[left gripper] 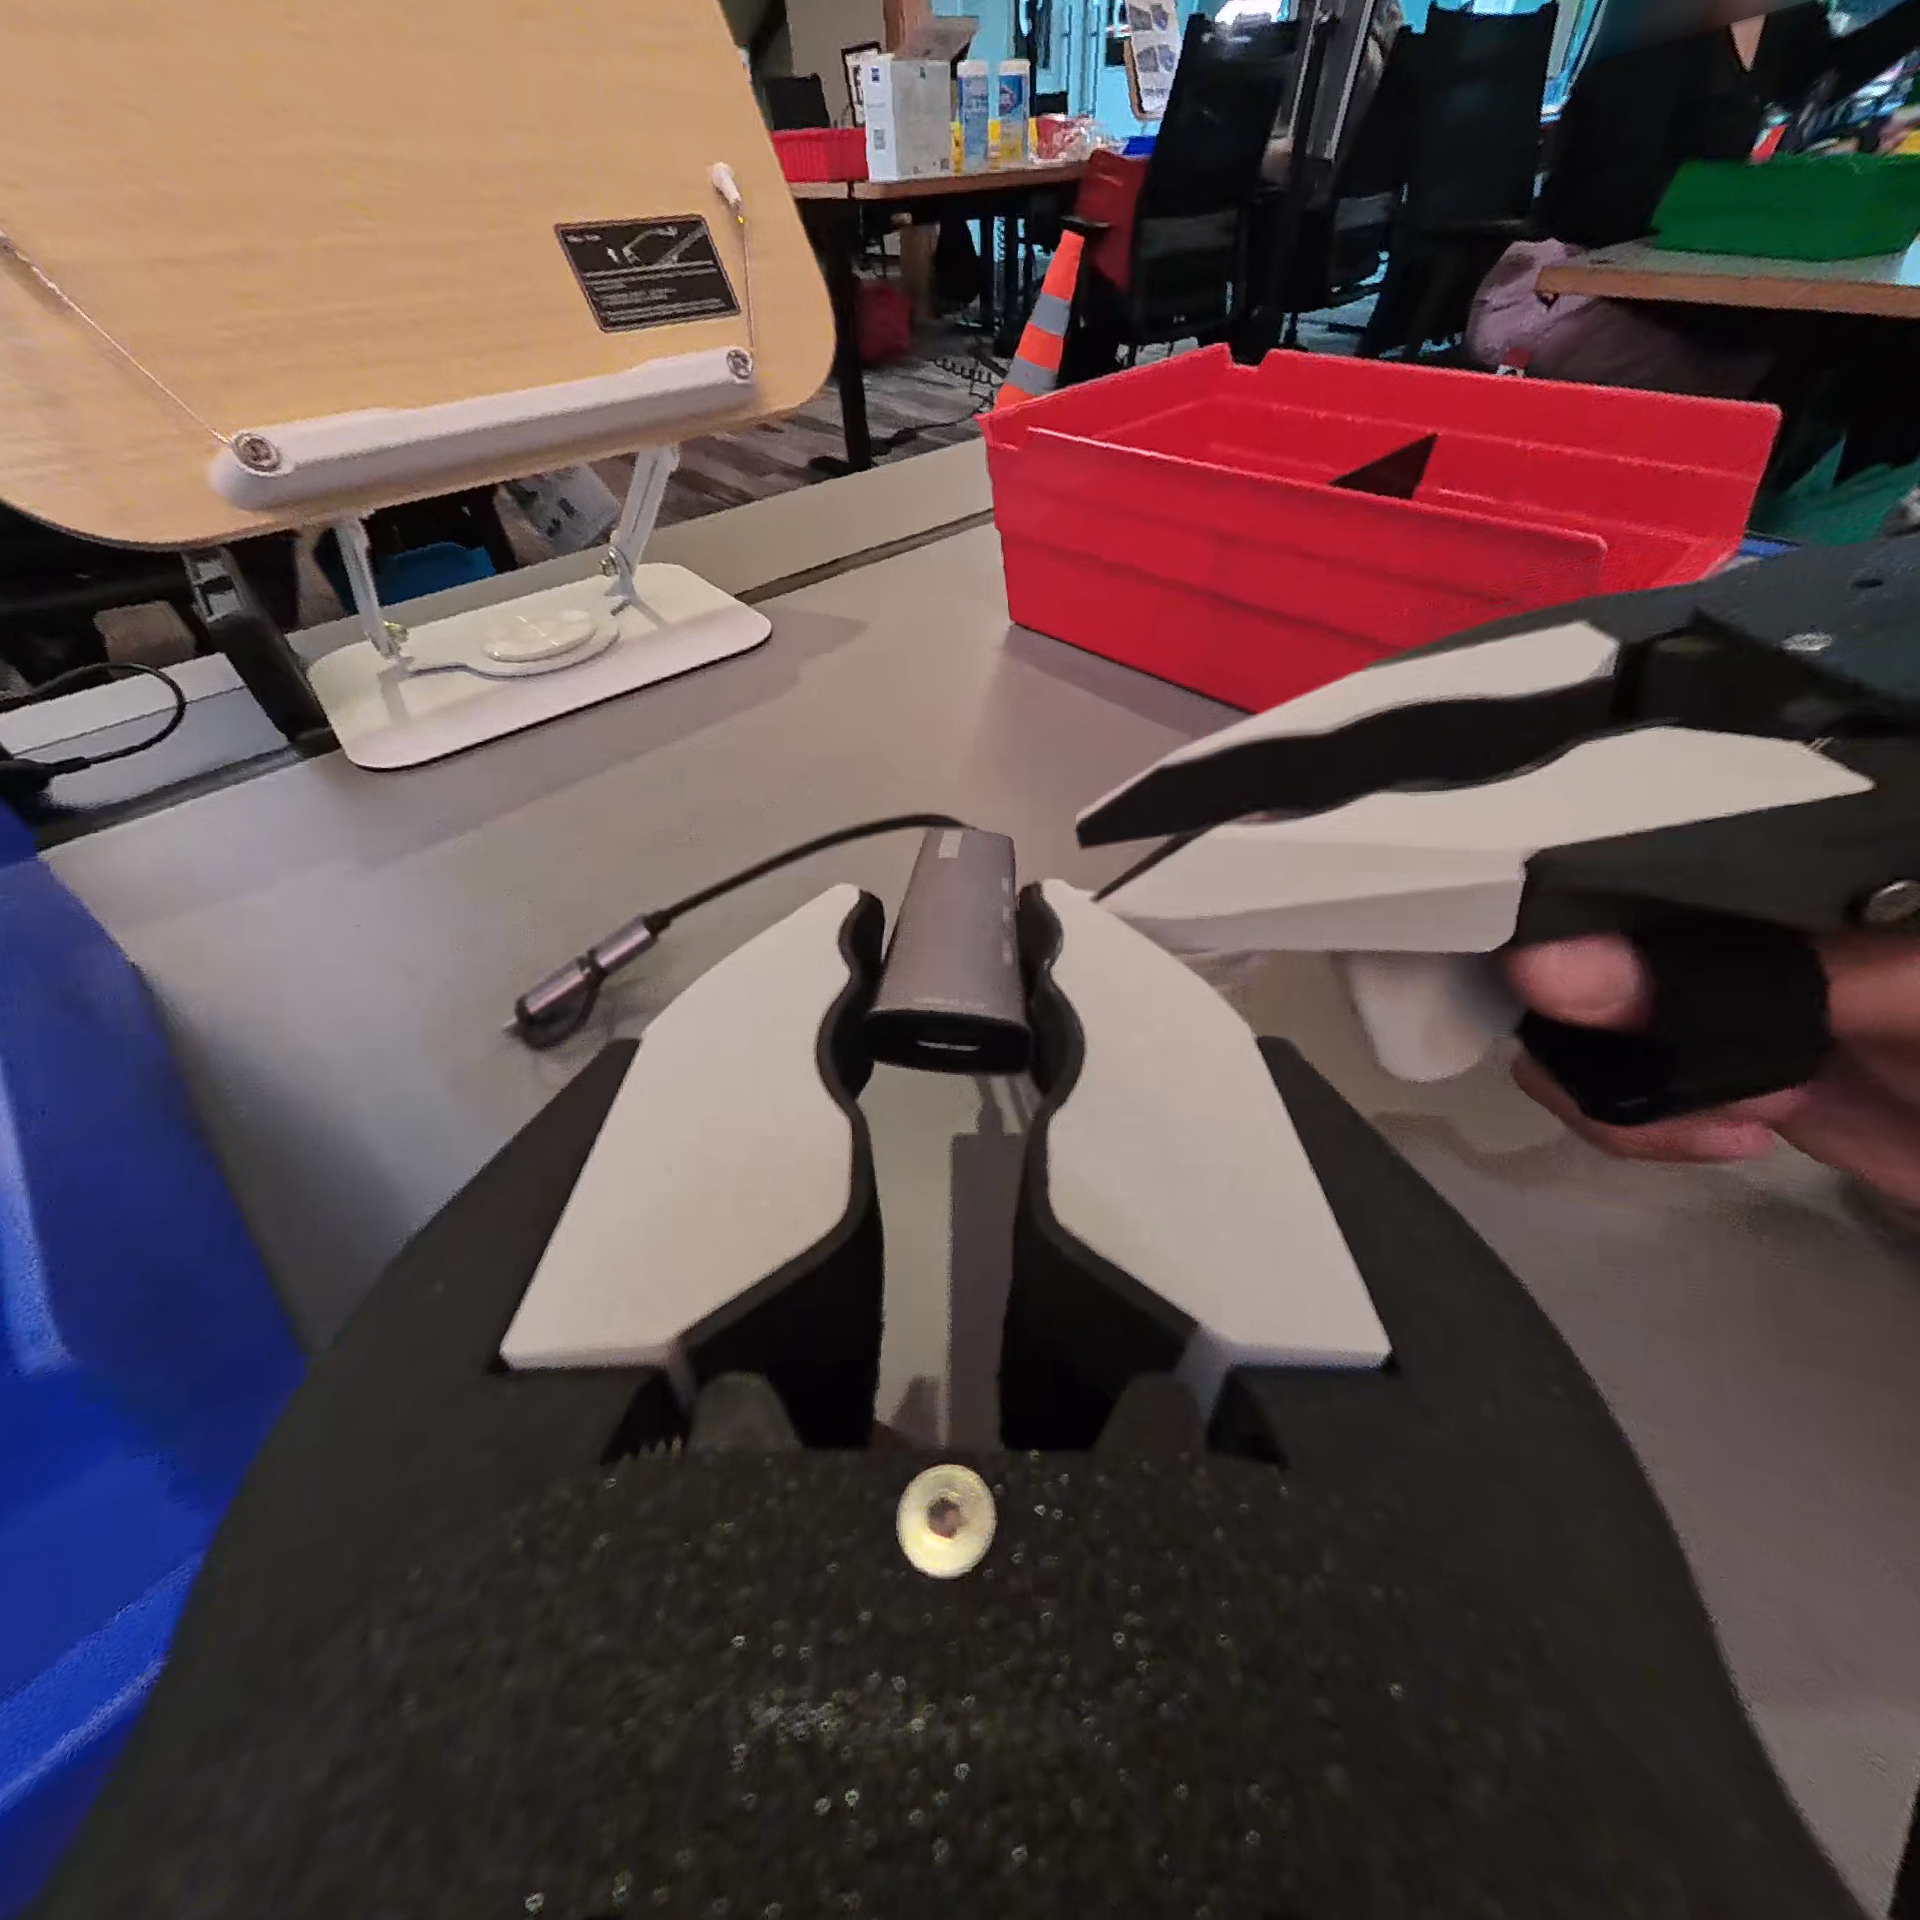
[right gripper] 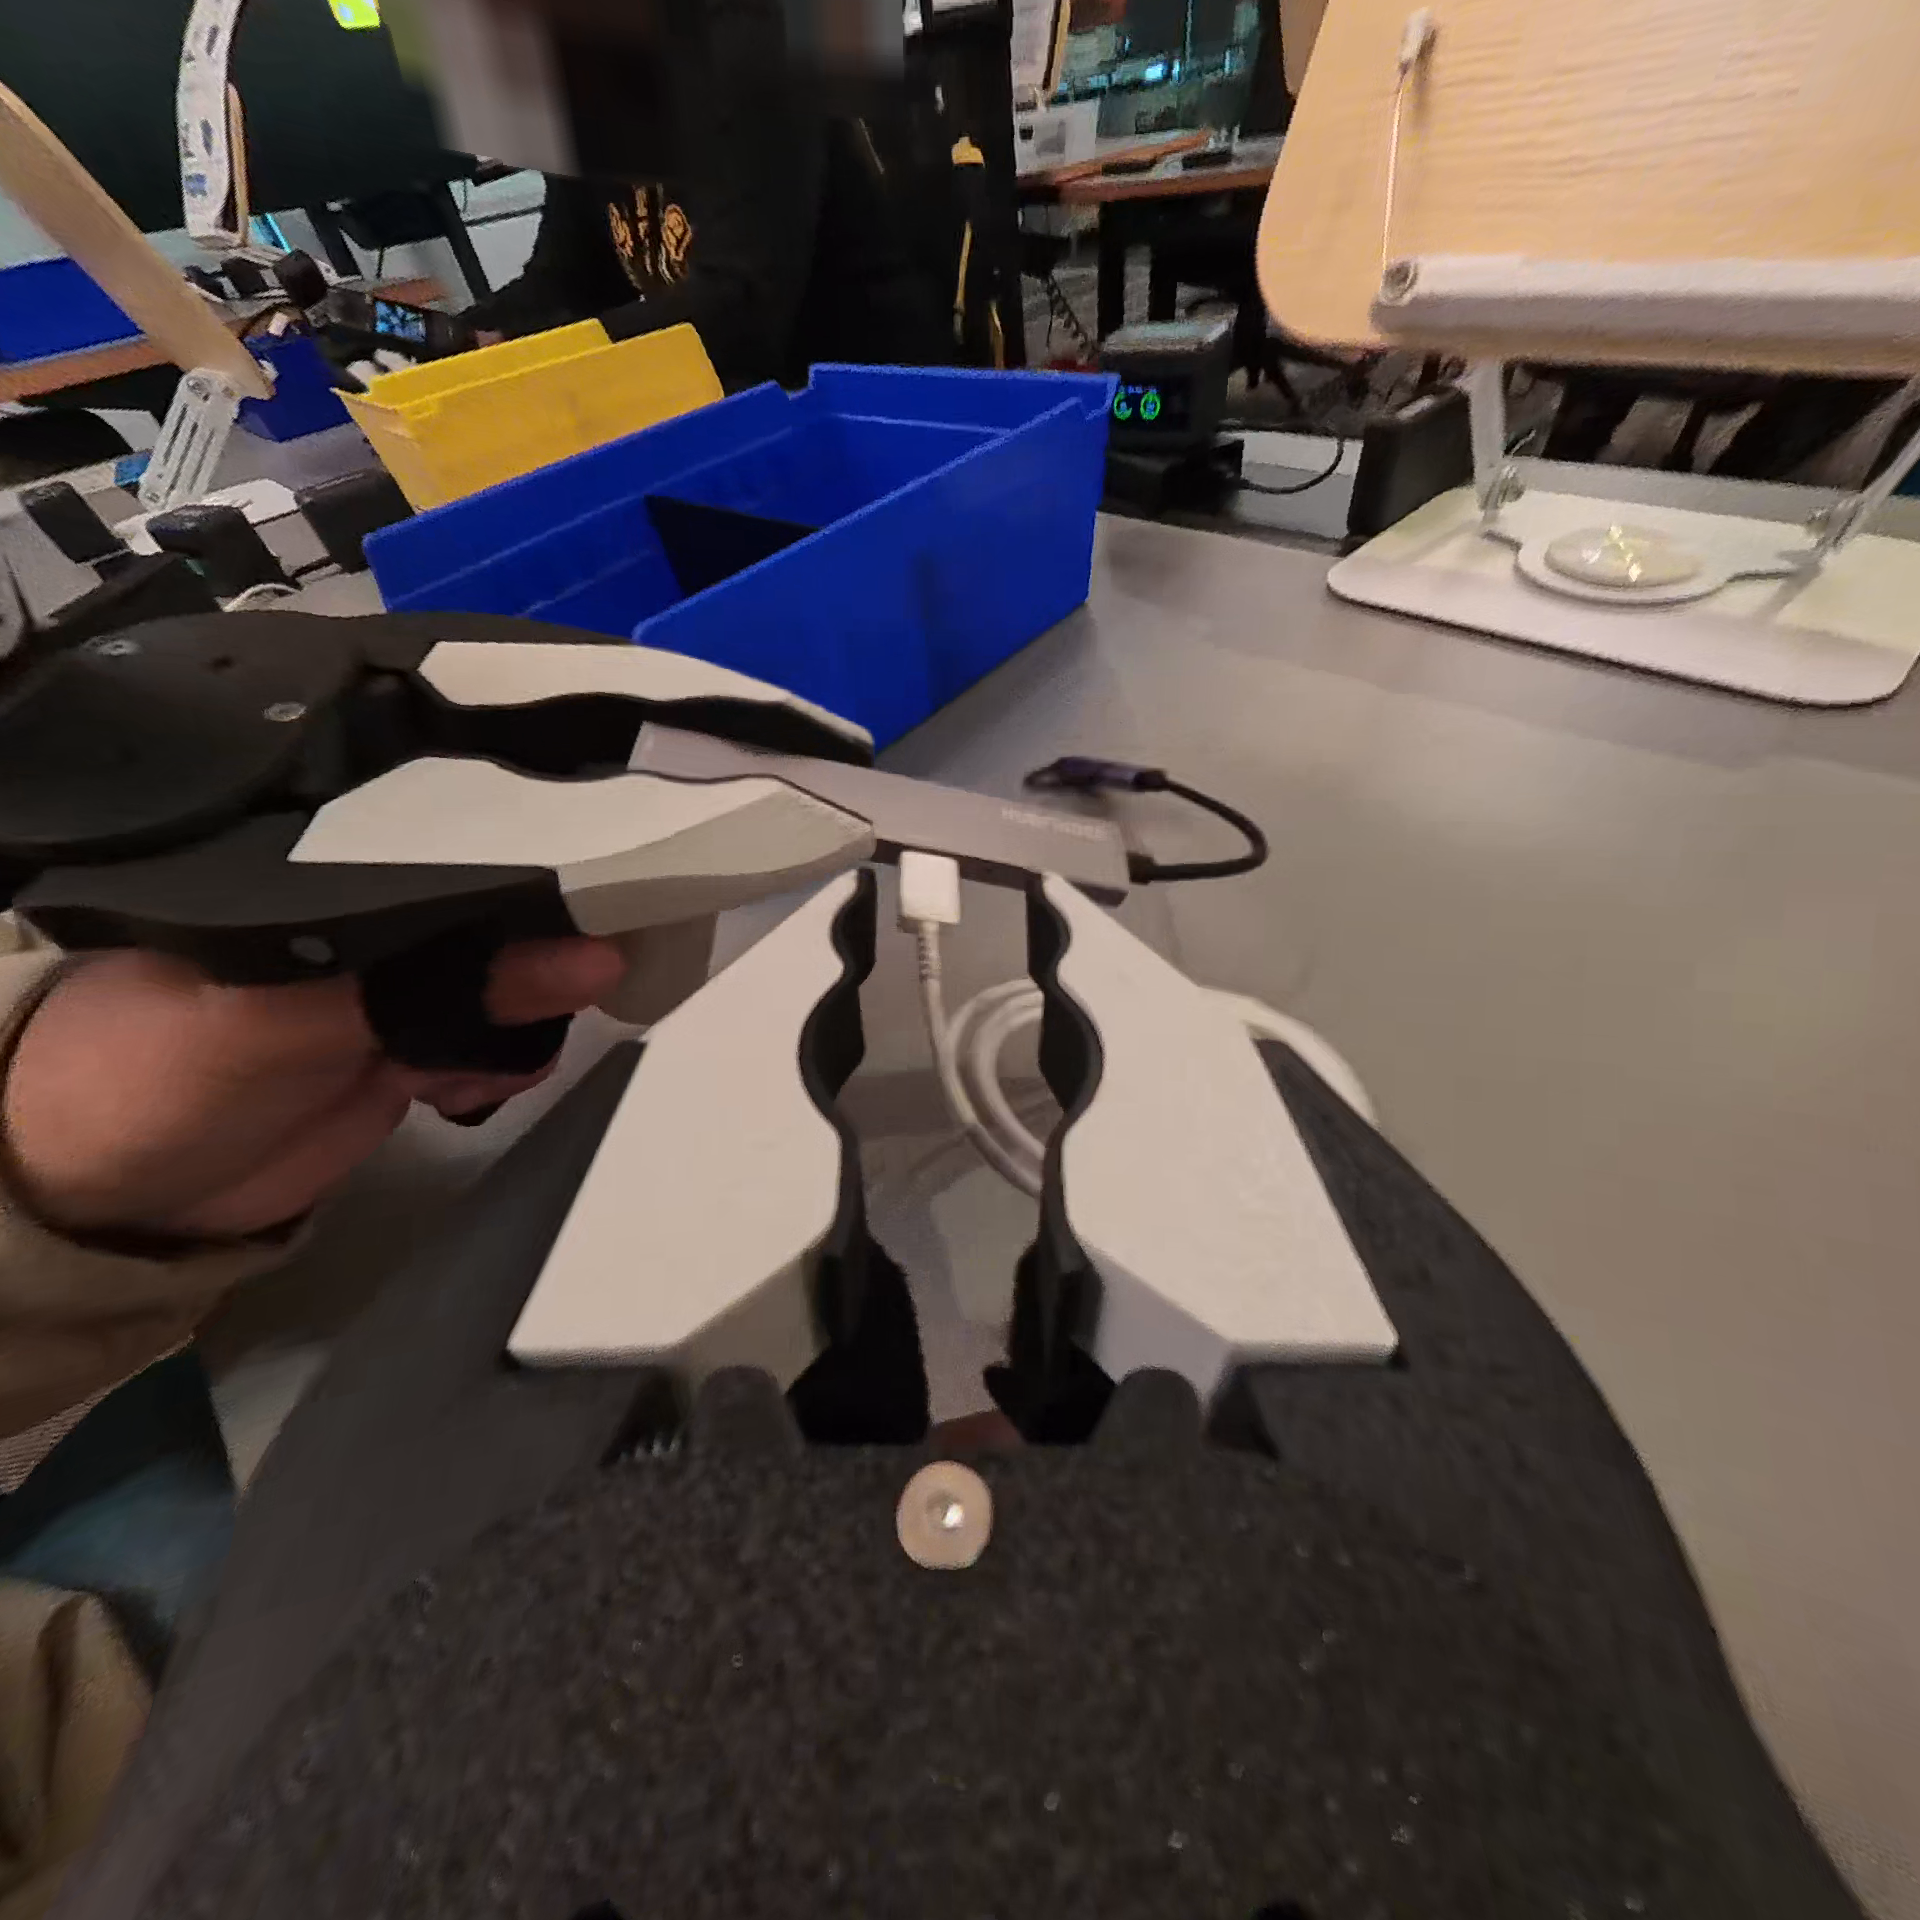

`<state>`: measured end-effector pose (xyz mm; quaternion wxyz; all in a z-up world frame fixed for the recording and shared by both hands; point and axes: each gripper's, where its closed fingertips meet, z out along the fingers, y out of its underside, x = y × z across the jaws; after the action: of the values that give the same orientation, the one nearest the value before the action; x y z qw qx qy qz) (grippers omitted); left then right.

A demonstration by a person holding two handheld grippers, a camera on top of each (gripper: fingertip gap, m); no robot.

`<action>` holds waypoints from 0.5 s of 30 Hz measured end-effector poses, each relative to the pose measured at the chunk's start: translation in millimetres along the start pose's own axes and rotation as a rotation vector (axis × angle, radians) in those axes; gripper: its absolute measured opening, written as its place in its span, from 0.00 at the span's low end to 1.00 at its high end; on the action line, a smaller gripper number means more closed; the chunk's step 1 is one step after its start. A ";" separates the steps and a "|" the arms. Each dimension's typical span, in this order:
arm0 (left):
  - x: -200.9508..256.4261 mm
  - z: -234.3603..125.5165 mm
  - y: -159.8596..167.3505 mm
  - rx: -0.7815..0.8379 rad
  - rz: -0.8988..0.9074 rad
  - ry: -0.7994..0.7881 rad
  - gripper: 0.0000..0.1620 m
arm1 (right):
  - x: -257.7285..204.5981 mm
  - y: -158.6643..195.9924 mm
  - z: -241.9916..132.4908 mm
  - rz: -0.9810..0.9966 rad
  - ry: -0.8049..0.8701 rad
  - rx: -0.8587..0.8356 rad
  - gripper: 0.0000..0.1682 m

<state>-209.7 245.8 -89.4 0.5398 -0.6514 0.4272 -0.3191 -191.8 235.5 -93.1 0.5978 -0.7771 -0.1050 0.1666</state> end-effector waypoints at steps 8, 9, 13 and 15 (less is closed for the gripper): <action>-1.4 0.4 1.4 0.000 0.005 -0.005 0.16 | -10.3 14.9 10.4 0.127 -0.096 -0.052 0.17; -1.4 0.1 0.6 0.006 0.004 -0.005 0.16 | -11.1 15.6 11.2 0.141 -0.105 -0.050 0.17; 0.3 -0.2 1.0 0.005 0.001 0.012 0.16 | -9.2 14.9 10.9 0.159 -0.119 -0.029 0.08; 0.0 -0.3 3.1 0.004 -0.004 0.013 0.16 | -12.9 21.1 13.1 0.169 -0.143 -0.068 0.07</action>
<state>-210.6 245.5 -92.4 0.5375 -0.6492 0.4288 -0.3253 -209.5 237.0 -114.7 0.5459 -0.7892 -0.0869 0.2676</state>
